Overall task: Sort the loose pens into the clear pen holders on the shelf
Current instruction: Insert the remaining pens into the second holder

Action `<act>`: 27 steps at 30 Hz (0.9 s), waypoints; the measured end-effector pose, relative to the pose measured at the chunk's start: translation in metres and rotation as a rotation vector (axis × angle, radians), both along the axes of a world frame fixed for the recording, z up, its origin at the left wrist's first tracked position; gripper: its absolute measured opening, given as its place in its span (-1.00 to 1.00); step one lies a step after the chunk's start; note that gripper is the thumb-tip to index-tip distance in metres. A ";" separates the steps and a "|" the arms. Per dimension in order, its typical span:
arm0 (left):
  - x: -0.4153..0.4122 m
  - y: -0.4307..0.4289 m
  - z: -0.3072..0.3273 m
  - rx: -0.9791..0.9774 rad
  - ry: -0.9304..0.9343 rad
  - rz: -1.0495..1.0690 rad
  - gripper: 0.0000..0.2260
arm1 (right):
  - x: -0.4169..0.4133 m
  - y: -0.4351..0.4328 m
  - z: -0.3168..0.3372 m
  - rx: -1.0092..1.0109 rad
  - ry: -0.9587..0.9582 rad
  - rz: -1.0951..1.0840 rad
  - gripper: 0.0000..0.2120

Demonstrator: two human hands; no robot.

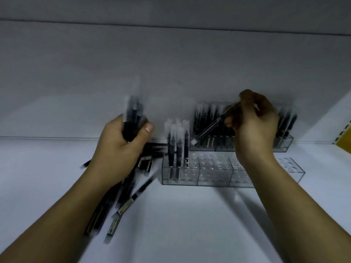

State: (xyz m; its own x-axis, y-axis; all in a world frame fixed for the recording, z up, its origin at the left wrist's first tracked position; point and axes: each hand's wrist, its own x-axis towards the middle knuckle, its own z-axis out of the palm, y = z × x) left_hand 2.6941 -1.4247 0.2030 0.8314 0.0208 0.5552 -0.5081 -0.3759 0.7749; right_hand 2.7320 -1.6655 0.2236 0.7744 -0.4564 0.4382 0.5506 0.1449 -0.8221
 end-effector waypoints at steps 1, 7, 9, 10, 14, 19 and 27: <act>0.000 -0.001 0.001 -0.089 0.002 -0.037 -0.70 | -0.002 0.003 -0.001 -0.101 -0.040 -0.036 -0.91; 0.000 -0.002 0.005 -0.435 0.009 -0.190 -0.81 | -0.013 0.015 -0.010 -0.432 -0.199 -0.020 -0.97; 0.000 -0.002 0.005 -0.491 0.039 -0.215 -0.83 | -0.012 0.015 -0.012 -0.468 -0.194 -0.009 -0.97; 0.000 -0.002 0.005 -0.510 0.047 -0.222 -0.84 | -0.011 0.016 -0.013 -0.483 -0.187 -0.002 -0.97; 0.001 -0.003 0.004 -0.521 0.045 -0.245 -0.84 | -0.010 0.017 -0.017 -0.551 -0.189 -0.027 -0.94; 0.001 -0.004 0.003 -0.501 0.055 -0.264 -0.84 | -0.010 0.024 -0.023 -0.679 -0.218 -0.057 -0.90; 0.002 -0.006 0.001 -0.506 0.074 -0.285 -0.82 | -0.004 0.026 -0.034 -0.871 -0.222 -0.060 -0.84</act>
